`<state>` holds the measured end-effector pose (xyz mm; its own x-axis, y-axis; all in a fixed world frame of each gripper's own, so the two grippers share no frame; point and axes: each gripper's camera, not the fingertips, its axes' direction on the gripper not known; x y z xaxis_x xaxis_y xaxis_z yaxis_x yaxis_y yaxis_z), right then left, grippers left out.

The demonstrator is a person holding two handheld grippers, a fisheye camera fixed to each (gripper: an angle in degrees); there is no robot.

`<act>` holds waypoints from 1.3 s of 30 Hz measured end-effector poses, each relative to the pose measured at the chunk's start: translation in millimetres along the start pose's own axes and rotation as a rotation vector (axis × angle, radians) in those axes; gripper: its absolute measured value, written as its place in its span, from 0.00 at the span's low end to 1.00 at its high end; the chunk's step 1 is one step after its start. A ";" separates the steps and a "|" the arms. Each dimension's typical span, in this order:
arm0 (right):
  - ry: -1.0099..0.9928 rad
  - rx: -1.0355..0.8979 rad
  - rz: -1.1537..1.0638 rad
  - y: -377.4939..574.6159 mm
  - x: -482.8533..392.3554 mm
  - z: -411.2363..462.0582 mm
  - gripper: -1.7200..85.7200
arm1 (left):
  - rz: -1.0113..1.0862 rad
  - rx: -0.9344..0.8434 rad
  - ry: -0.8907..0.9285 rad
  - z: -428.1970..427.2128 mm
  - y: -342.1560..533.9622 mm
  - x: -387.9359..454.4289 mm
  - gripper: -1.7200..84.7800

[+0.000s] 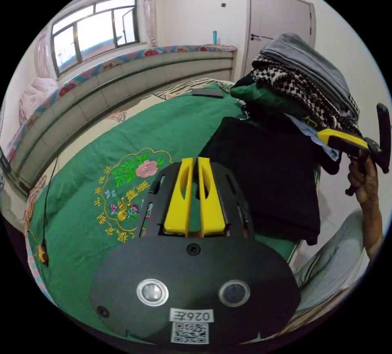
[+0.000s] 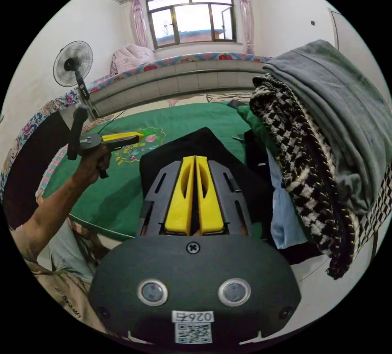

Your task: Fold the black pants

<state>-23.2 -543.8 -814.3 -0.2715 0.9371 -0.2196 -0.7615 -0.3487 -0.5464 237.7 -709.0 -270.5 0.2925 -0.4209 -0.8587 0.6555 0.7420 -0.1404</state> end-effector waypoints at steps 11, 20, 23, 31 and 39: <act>-0.022 -0.184 0.364 43.4 83.8 27.2 0.14 | -0.107 -0.152 0.486 90.3 -11.7 -26.4 0.26; 0.039 -0.334 0.401 61.5 84.7 79.2 0.17 | -0.080 -0.209 0.508 97.1 -34.1 -31.1 0.26; 0.009 -0.349 0.460 68.2 82.6 96.7 0.16 | -0.079 -0.219 0.486 90.6 -38.5 -31.9 0.25; 0.091 -0.333 0.274 70.3 25.5 108.0 0.09 | -0.066 -0.116 0.449 59.3 -32.2 -38.7 0.23; -0.038 -0.231 0.368 89.3 -2.4 101.2 0.03 | -0.155 -0.053 0.467 8.3 -27.0 -70.7 0.13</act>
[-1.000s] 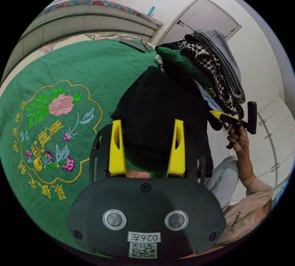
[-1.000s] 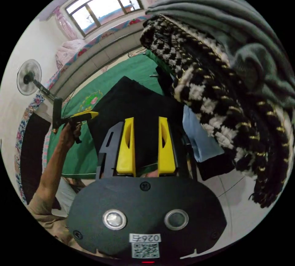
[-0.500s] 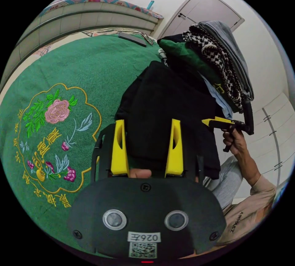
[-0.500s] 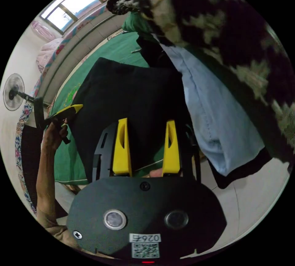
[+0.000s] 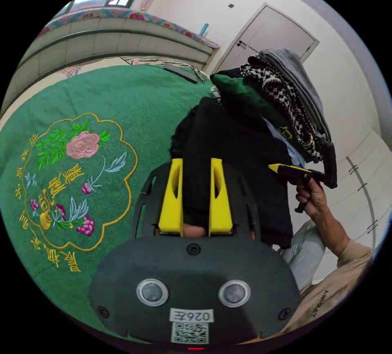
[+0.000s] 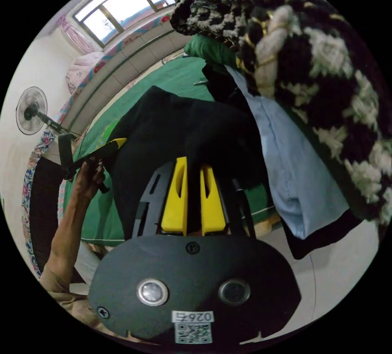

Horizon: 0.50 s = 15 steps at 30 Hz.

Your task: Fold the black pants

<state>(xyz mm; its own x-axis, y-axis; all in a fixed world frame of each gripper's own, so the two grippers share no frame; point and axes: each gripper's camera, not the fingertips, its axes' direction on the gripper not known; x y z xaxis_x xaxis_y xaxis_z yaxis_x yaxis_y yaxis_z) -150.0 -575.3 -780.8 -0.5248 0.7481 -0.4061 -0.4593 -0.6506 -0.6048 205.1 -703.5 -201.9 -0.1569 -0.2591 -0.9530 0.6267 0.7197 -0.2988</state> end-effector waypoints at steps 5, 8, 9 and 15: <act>0.037 0.121 -0.171 26.3 -69.8 -17.8 0.02 | 0.008 0.019 0.025 -56.3 8.9 7.9 0.12; 0.059 0.163 -0.298 45.8 -124.2 -22.6 0.02 | 0.011 0.095 0.042 -110.2 33.3 10.7 0.12; 0.053 0.167 -0.342 53.4 -145.8 -22.4 0.02 | 0.008 0.131 0.036 -135.5 47.3 9.5 0.12; -0.068 0.177 -0.540 94.8 -255.3 -11.2 0.02 | -0.053 0.302 -0.083 -292.8 129.6 -11.9 0.12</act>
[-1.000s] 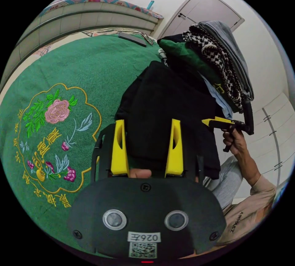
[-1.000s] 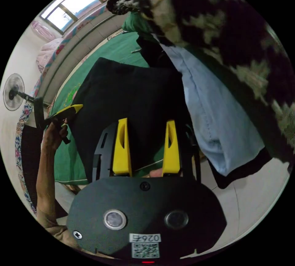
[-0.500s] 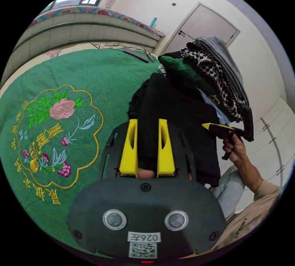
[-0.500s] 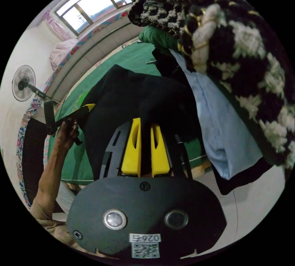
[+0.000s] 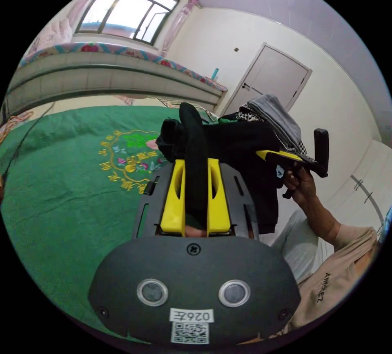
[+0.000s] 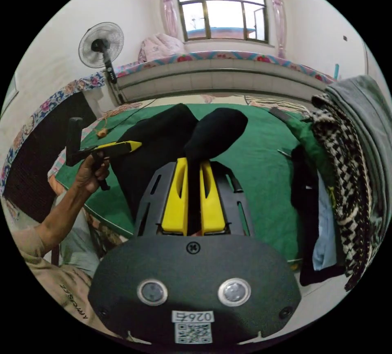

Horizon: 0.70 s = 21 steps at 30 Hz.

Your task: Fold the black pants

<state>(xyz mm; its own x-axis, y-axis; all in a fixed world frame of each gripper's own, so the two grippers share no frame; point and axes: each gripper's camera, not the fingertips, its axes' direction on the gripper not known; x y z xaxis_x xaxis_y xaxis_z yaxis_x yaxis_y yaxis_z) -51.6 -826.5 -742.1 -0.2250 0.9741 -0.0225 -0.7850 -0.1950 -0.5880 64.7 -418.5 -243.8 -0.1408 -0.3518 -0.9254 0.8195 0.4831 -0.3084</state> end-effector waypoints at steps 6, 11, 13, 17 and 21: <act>-0.051 0.091 -0.267 -16.1 -142.8 18.2 0.02 | 0.007 0.176 -0.256 -167.6 39.0 -8.4 0.12; -0.014 0.162 -0.479 -16.3 -257.6 41.4 0.02 | -0.065 0.296 -0.411 -259.8 76.2 -24.3 0.12; -0.002 0.170 -0.555 -12.8 -305.5 56.8 0.02 | -0.100 0.313 -0.434 -285.6 86.6 -36.1 0.12; 0.007 0.158 -0.651 -8.5 -361.6 78.6 0.02 | -0.145 0.306 -0.458 -335.1 104.6 -65.5 0.12; -0.009 0.155 -0.707 -5.9 -406.0 98.3 0.02 | -0.209 0.291 -0.422 -379.3 118.3 -91.8 0.12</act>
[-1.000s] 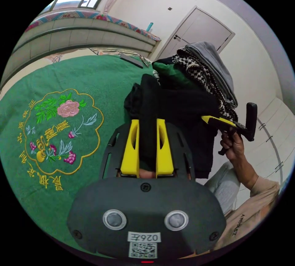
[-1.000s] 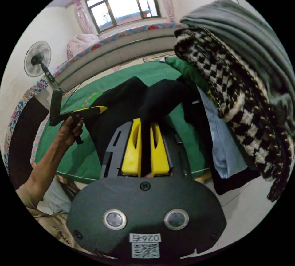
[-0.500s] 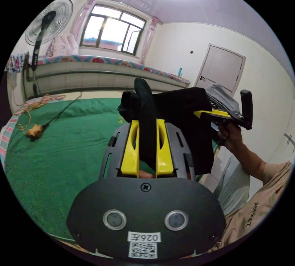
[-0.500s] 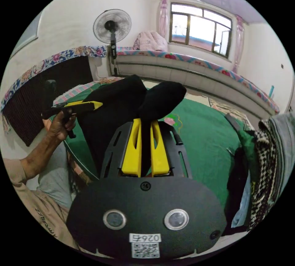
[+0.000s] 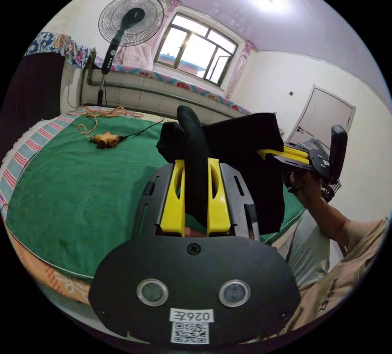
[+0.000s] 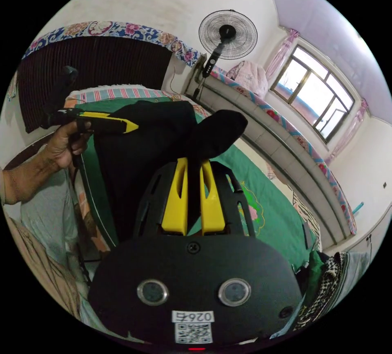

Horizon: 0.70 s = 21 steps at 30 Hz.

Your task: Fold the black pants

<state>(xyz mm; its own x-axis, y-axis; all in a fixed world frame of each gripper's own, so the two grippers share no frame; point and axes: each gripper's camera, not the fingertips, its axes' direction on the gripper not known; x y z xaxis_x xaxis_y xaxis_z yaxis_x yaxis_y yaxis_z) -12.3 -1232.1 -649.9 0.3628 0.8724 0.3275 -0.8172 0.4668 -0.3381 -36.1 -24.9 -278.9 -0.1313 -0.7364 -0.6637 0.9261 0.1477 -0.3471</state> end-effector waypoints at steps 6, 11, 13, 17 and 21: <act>-0.039 0.038 -0.047 -30.3 -34.7 29.0 0.03 | -0.038 0.030 -0.063 -49.2 -2.1 -45.6 0.14; 0.026 -0.109 -0.009 -48.4 -40.9 99.7 0.07 | -0.236 0.001 -0.120 -71.0 -9.6 -116.9 0.14; 0.010 -0.088 0.047 -48.1 -36.5 111.4 0.07 | -0.273 0.079 -0.102 -91.8 -9.0 -136.7 0.13; 0.004 -0.024 0.058 -54.9 -43.6 104.1 0.07 | -0.312 0.203 -0.088 -129.6 -12.1 -172.3 0.12; -0.223 -0.010 0.058 -71.0 -72.5 112.3 0.09 | -0.419 0.241 -0.036 -137.9 -11.5 -205.3 0.12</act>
<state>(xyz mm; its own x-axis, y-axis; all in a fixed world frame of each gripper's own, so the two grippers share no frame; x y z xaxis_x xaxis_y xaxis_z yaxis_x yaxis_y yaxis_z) -30.9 -1344.7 -550.5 0.2062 0.8449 0.4935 -0.8289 0.4188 -0.3707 -68.6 215.5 -230.0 -0.5025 -0.7228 -0.4745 0.8520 -0.3206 -0.4139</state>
